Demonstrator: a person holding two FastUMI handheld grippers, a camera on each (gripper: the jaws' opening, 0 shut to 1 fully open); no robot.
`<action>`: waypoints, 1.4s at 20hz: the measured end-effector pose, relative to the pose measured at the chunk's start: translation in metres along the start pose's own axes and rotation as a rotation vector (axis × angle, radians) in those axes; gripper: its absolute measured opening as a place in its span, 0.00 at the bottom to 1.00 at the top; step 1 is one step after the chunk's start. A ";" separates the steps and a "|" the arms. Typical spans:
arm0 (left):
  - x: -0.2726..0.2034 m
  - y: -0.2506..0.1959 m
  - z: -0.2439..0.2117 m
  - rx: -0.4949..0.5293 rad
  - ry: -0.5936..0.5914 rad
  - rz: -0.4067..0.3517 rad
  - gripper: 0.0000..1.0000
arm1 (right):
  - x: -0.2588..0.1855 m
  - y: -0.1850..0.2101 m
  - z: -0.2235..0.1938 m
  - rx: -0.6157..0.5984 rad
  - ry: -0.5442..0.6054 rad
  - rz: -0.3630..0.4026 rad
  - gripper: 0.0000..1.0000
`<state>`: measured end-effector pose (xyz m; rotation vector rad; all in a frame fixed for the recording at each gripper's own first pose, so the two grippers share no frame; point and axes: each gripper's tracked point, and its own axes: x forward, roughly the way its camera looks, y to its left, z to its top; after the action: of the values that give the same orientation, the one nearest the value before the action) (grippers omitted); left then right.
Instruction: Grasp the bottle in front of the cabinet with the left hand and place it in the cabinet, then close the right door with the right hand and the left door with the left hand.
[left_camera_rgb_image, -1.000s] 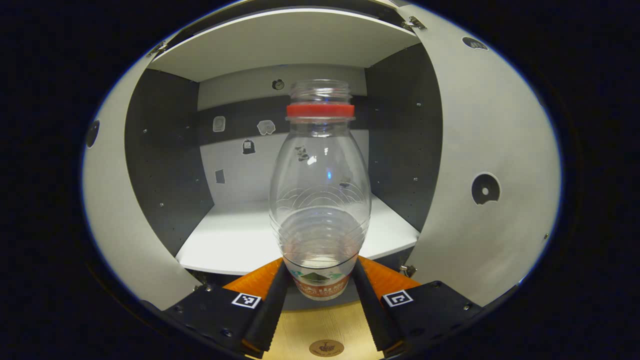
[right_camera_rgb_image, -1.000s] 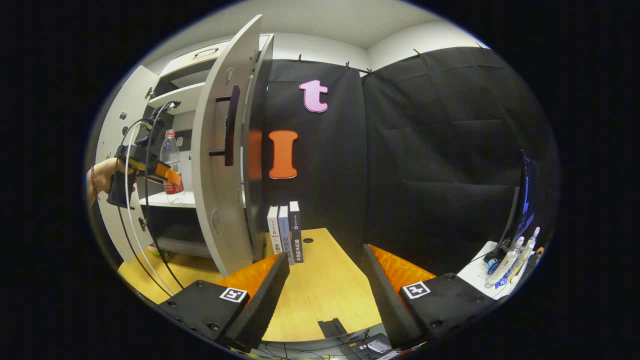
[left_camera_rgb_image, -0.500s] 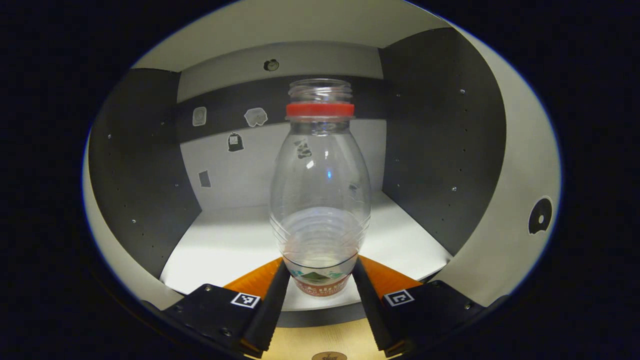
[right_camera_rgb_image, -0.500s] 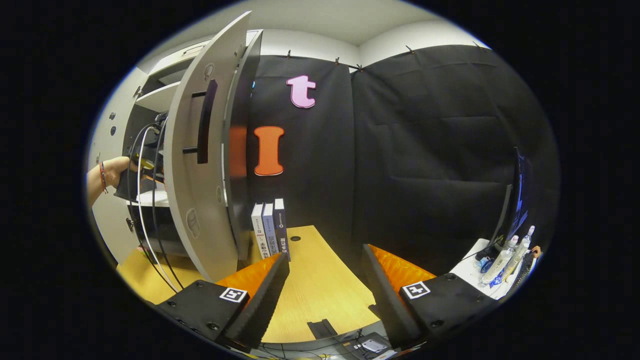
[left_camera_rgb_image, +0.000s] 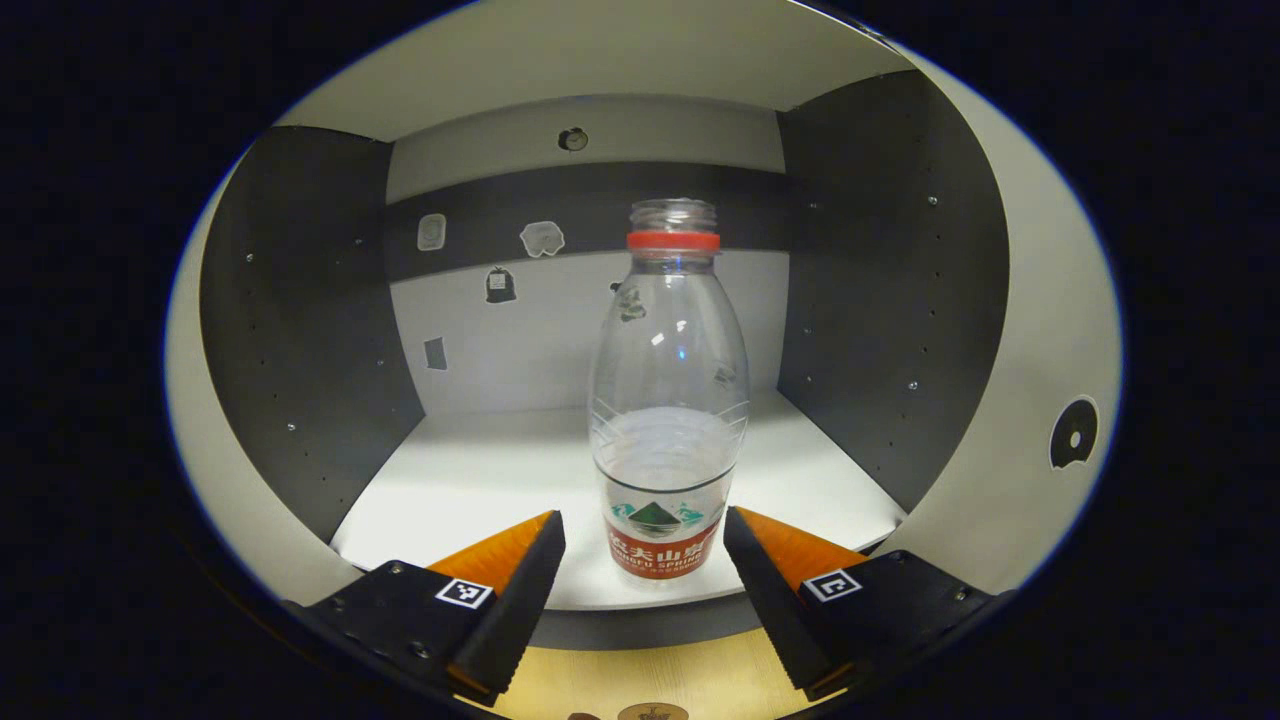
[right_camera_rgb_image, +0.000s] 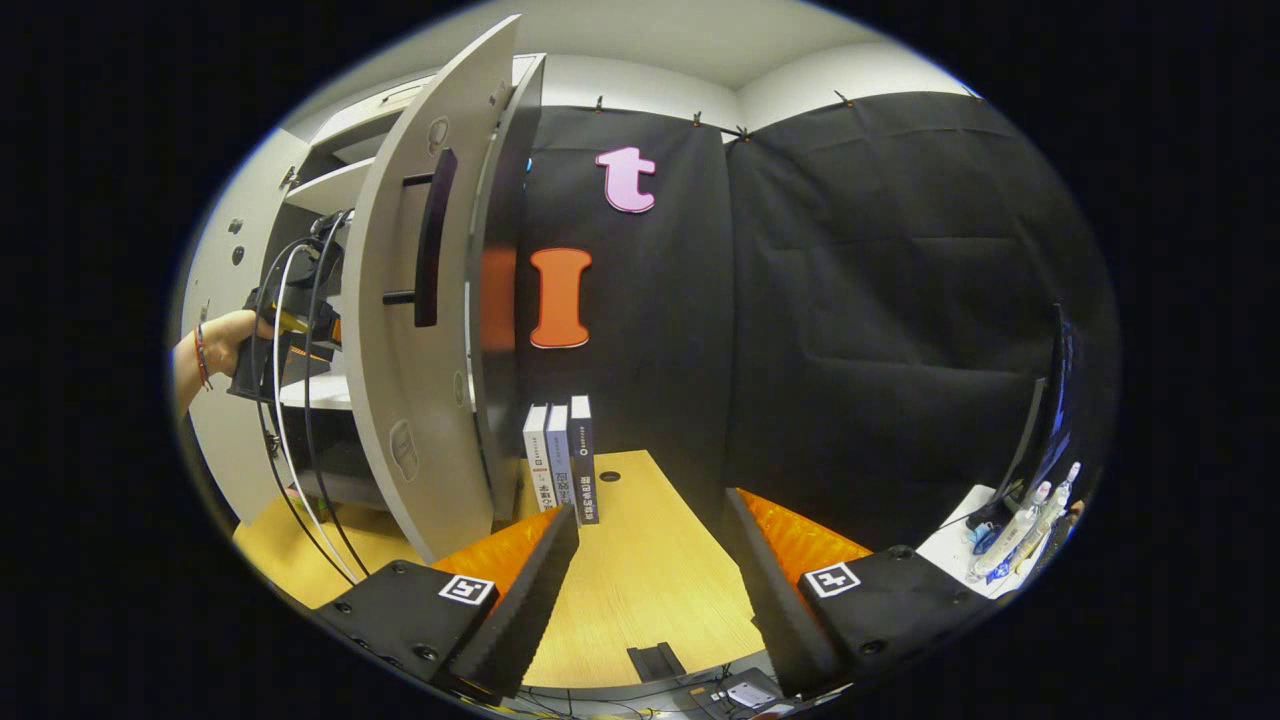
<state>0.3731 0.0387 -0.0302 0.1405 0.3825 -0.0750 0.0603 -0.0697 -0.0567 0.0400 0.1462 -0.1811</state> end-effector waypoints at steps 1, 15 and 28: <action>-0.009 0.001 0.000 -0.012 -0.012 0.000 0.98 | 0.002 0.004 0.002 -0.004 -0.002 0.017 0.97; -0.227 0.046 -0.027 -0.201 -0.214 0.074 0.95 | 0.037 0.058 0.049 -0.061 -0.093 0.183 0.97; -0.313 0.095 -0.035 -0.253 -0.336 0.101 0.94 | 0.066 0.106 0.055 -0.122 -0.072 0.140 0.94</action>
<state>0.0804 0.1526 0.0671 -0.1027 0.0469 0.0494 0.1514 0.0201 -0.0090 -0.0777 0.0821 -0.0334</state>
